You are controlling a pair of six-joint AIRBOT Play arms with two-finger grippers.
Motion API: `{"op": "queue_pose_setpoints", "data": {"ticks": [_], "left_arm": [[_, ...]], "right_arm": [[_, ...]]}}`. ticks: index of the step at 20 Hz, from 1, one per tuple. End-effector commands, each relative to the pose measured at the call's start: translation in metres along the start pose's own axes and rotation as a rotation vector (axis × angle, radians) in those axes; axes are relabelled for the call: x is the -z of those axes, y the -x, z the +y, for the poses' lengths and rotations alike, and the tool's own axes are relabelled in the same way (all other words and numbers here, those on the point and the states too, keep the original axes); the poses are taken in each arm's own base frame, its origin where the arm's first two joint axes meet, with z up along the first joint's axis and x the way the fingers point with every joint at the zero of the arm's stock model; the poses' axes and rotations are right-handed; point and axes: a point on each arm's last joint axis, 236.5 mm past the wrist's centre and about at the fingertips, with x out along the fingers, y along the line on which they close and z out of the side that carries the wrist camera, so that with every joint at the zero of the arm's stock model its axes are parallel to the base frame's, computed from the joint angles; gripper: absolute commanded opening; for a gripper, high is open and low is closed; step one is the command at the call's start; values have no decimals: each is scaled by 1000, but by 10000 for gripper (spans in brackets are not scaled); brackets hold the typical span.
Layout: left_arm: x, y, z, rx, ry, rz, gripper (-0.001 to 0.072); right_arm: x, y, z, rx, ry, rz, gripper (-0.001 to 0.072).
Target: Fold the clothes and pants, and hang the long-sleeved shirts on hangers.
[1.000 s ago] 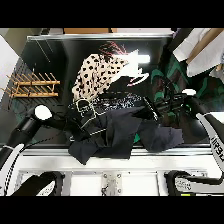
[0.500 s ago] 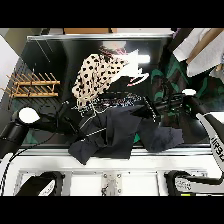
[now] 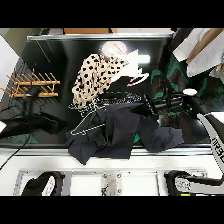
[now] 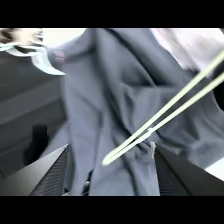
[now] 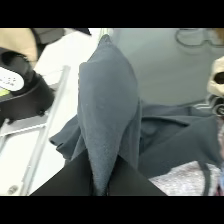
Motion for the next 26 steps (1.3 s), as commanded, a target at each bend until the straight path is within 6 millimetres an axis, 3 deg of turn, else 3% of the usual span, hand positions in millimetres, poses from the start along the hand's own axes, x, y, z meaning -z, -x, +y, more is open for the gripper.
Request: {"op": "queue_pose_setpoints", "data": {"ticks": [1,3,6,9,12,14,20,26], "left_arm": [[-3,28,13,-86,164,-89,549],[-3,31,0,-72,213,-96,548],[11,14,-23,-58,274,4,548],[14,-29,-61,-26,318,110,549],[-10,-76,-103,30,364,53,550],[-20,-96,-122,64,406,20,550],[-14,-119,-112,29,471,62,550],[15,-142,-133,30,415,174,549]], "right_arm": [[-13,3,-10,101,18,7,10],[-27,6,-8,153,55,7,10],[-44,10,-1,204,87,2,10],[-54,12,4,229,110,-2,11],[-59,12,9,232,124,-3,11],[-60,12,11,230,127,-3,10],[-60,12,11,230,127,-3,11],[-60,12,11,230,119,-4,11]]}}
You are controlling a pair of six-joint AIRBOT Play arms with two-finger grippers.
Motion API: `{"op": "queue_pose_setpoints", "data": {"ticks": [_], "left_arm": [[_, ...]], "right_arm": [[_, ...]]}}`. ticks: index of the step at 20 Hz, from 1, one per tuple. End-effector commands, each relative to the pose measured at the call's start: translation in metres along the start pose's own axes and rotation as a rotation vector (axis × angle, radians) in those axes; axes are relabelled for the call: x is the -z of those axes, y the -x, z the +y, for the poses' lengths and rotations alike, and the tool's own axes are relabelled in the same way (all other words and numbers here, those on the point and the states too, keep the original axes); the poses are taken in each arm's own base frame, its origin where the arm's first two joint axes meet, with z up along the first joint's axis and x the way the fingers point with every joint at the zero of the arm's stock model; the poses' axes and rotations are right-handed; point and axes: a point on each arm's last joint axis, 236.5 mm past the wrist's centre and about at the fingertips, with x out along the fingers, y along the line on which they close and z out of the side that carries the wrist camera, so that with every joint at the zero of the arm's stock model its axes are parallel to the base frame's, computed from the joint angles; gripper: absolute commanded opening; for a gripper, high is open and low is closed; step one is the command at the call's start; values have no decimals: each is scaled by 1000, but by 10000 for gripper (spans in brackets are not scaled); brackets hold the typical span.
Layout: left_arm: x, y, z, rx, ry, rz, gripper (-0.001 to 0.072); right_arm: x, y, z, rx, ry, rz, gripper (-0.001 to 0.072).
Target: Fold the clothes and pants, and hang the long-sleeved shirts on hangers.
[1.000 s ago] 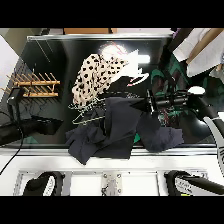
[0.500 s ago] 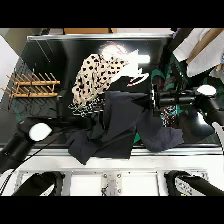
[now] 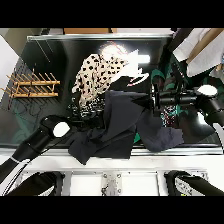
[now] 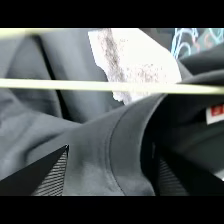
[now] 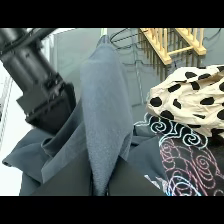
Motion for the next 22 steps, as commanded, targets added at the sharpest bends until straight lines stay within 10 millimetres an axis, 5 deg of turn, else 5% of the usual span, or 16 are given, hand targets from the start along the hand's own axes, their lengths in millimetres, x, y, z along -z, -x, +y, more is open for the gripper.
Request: {"op": "queue_pose_setpoints", "data": {"ticks": [1,2,3,6,7,12,19,22], "left_arm": [[18,-15,0,-26,-19,64,548],[24,-16,5,-47,-16,92,544],[29,-16,14,-79,-17,117,375],[36,-6,38,-164,-38,156,232],[35,0,48,-186,-38,153,7],[26,37,86,-178,87,32,12],[5,59,78,-88,115,-69,12],[3,59,79,-93,102,-78,12]], "right_arm": [[-1,0,0,0,-7,-1,11],[-1,0,0,0,-17,-1,11],[-1,0,0,0,-33,-1,11],[-1,0,1,1,-48,-2,11],[-3,1,2,2,-48,-2,11],[-10,2,6,12,-102,-8,11],[-62,8,10,-16,-168,-224,10],[-66,9,13,-28,-173,-235,11]]}}
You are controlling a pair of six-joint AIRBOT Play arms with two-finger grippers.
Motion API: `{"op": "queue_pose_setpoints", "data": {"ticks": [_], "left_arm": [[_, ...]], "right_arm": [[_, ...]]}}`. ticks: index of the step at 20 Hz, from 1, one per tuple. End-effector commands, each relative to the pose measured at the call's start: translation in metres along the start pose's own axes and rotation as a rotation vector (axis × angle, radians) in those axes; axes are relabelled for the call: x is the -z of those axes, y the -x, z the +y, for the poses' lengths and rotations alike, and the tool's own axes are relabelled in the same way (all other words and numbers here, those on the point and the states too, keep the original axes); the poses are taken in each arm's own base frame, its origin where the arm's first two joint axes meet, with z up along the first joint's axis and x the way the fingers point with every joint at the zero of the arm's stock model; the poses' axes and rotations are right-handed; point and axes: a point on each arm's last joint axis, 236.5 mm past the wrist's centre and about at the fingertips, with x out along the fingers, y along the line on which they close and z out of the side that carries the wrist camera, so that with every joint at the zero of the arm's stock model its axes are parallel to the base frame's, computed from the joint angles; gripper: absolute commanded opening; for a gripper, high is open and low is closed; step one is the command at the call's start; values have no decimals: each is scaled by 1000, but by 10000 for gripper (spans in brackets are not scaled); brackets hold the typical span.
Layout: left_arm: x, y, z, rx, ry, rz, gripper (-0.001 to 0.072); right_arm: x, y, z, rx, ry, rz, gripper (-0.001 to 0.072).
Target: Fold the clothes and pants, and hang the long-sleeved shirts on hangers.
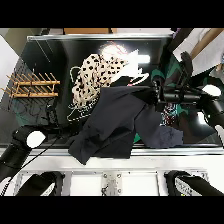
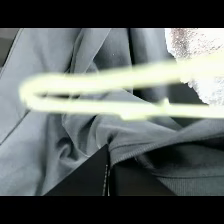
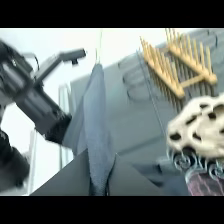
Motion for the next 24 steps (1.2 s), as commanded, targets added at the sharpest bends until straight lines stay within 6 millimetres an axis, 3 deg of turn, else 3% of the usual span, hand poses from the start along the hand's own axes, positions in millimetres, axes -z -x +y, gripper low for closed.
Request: {"op": "queue_pose_setpoints", "data": {"ticks": [1,6,10,16,21,24], "left_arm": [[-6,3,2,-5,-15,-25,11],[-13,5,8,-9,22,-41,11],[-11,5,-6,53,21,-28,12],[-7,5,-5,48,15,-14,11],[-7,5,-4,44,17,-12,11],[-11,6,2,35,38,-22,12]], "right_arm": [[-12,0,8,-32,-26,-45,10],[-11,0,10,-40,-39,-42,10],[-11,-2,6,-27,-87,-44,12],[-12,-3,5,-20,-88,-50,13],[-49,2,6,-30,-90,-206,10],[-49,2,8,-40,-91,-207,10]]}}
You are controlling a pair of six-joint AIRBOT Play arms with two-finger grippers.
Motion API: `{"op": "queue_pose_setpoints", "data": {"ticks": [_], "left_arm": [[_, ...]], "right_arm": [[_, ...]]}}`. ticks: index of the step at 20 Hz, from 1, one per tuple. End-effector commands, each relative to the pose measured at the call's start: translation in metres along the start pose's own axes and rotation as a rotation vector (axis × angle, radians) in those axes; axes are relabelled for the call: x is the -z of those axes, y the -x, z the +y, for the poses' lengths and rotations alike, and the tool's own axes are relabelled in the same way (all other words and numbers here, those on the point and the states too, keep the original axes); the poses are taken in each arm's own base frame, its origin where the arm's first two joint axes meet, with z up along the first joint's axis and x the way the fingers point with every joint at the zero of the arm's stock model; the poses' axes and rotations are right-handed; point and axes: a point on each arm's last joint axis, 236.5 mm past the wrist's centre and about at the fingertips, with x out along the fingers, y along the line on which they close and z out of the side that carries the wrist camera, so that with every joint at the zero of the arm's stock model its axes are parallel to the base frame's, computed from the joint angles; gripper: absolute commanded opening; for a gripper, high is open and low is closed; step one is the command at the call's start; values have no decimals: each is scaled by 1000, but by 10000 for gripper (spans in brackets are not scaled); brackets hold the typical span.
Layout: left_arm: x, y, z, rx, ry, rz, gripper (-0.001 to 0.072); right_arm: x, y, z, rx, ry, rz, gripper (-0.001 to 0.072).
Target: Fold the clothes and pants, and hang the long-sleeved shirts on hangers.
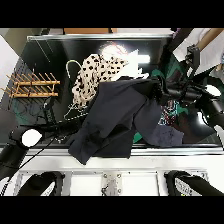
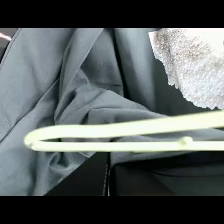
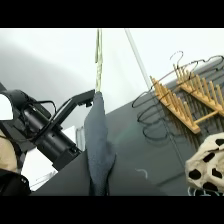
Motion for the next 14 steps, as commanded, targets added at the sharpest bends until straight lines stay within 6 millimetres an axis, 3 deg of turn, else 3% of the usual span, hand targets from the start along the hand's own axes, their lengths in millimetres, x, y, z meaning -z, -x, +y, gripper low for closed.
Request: {"op": "queue_pose_setpoints", "data": {"ticks": [1,7,14], "left_arm": [[-4,2,9,-20,26,-5,12],[-24,10,24,-40,69,-56,12],[-40,30,8,-19,11,-90,12]], "right_arm": [[-12,0,4,-11,0,-49,10],[-10,0,8,-33,-26,-42,10],[-8,-15,5,-7,-42,-45,10]]}}
